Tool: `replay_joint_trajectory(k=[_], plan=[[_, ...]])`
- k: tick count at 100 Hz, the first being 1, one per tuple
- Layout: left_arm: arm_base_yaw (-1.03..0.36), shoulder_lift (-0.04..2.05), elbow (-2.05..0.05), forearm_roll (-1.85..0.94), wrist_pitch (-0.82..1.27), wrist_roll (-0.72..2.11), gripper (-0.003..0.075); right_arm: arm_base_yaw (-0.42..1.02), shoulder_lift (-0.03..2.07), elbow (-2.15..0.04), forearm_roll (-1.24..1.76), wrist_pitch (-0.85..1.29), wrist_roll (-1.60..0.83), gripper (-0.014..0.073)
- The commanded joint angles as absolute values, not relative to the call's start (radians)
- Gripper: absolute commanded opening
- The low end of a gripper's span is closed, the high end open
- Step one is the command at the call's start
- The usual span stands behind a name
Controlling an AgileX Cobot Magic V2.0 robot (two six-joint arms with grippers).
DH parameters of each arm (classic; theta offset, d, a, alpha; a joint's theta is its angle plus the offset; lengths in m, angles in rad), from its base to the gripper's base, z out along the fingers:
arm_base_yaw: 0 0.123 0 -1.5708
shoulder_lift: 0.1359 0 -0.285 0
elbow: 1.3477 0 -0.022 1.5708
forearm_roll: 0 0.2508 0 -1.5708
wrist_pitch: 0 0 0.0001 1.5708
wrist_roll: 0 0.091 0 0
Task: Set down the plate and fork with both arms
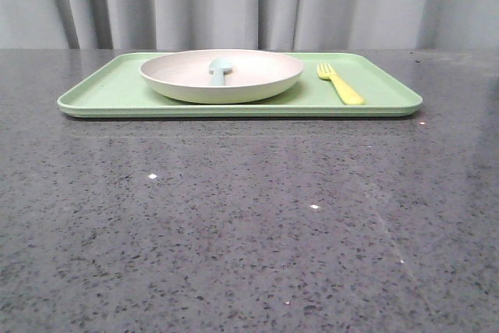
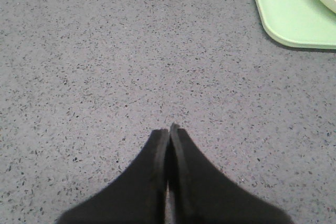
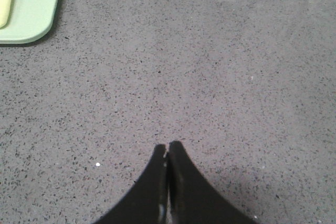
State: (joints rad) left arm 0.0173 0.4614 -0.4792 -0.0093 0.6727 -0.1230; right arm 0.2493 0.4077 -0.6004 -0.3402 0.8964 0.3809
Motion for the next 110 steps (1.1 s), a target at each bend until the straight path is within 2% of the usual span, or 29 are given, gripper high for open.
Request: replay_joint_trajectory(k=[1, 73, 94, 110], plan=[[0.017, 0.466, -0.508, -0.016, 0.601, -0.130, -0.0020, 0.244, 0.413, -0.623, -0.377, 0.839, 0.377, -0.0120], [0.017, 0.466, -0.508, -0.010, 0.591, -0.130, -0.0020, 0.244, 0.413, -0.623, -0.377, 0.839, 0.377, -0.0120], [0.016, 0.434, -0.480, 0.008, 0.409, -0.130, -0.0020, 0.244, 0.413, -0.623, -0.377, 0.839, 0.377, -0.0120], [-0.002, 0.334, -0.366, 0.008, 0.190, -0.130, -0.0020, 0.244, 0.413, -0.623, -0.377, 0.839, 0.377, -0.0120]])
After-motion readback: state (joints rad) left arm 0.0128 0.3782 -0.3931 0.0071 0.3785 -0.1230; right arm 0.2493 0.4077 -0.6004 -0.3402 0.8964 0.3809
